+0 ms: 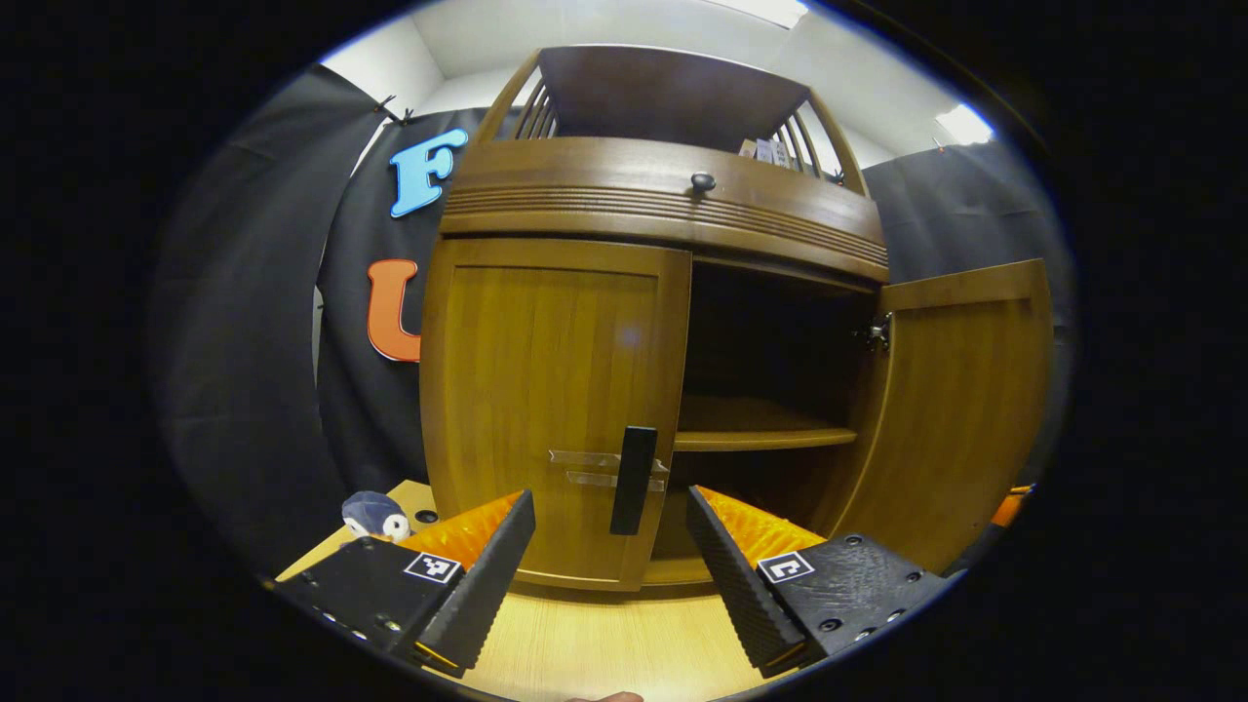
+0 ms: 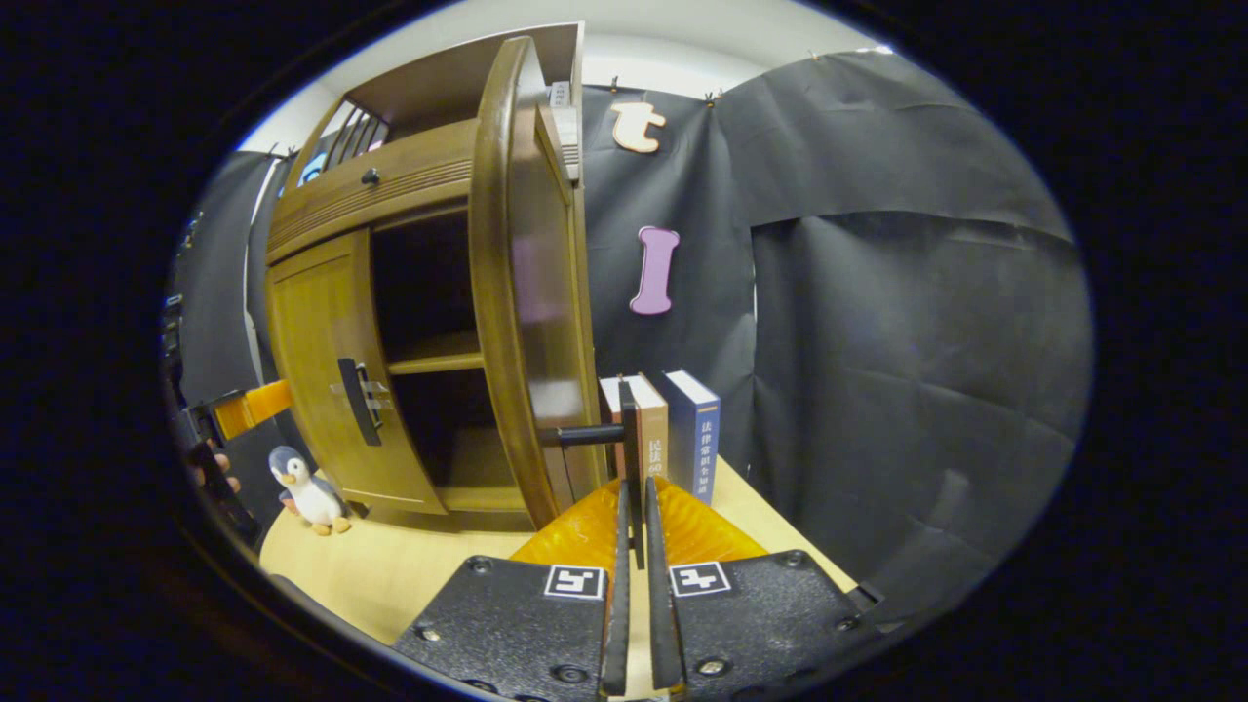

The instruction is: Open the right door of the double-door shoe cabinet with the right hand, and open the left door with the left hand.

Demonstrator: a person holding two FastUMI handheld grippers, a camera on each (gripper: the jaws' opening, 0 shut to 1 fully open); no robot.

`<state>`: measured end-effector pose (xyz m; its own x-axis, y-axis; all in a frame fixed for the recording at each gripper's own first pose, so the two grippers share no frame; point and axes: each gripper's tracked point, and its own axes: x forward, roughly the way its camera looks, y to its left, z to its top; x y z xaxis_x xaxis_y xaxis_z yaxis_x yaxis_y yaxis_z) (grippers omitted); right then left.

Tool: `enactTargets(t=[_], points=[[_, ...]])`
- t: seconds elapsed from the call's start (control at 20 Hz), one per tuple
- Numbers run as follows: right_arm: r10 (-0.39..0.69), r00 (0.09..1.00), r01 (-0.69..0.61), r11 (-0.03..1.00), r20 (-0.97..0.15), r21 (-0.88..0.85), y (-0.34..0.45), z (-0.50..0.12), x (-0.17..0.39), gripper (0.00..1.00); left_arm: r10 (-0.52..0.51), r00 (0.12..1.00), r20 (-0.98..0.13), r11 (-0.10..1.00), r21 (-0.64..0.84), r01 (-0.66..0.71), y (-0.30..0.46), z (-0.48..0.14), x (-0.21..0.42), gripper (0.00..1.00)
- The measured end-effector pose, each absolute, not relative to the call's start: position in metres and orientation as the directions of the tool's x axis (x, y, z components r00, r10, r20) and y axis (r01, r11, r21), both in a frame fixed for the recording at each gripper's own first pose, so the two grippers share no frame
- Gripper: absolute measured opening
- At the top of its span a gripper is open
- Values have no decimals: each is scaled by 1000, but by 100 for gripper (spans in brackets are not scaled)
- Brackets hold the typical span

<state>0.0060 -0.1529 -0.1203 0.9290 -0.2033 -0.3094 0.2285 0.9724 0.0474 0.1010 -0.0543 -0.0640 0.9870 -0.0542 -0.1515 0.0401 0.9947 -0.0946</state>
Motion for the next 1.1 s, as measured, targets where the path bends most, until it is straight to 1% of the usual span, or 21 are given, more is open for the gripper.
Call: enactTargets(t=[0.35,0.55,0.75,0.95,1.1], points=[[-219,925,245,968,-309,47,-178,-115,2,12,-14,981,-195,992,-123,-10,-50,-83,136,94],[-257,923,274,962,-287,20,-195,-108,0,12,-5,978,-208,992,-124,-22,-47,-95,151,95],[-246,926,260,966,-286,8,-196,-106,-2,12,10,972,-233,993,-113,-37,-45,-110,164,94],[-255,929,260,965,-268,-20,-199,-102,-4,17,-35,972,-233,993,-120,7,-58,-118,176,95],[-266,928,266,963,-262,-34,-204,-100,-6,24,-38,976,-214,995,-94,18,-67,-122,185,94]])
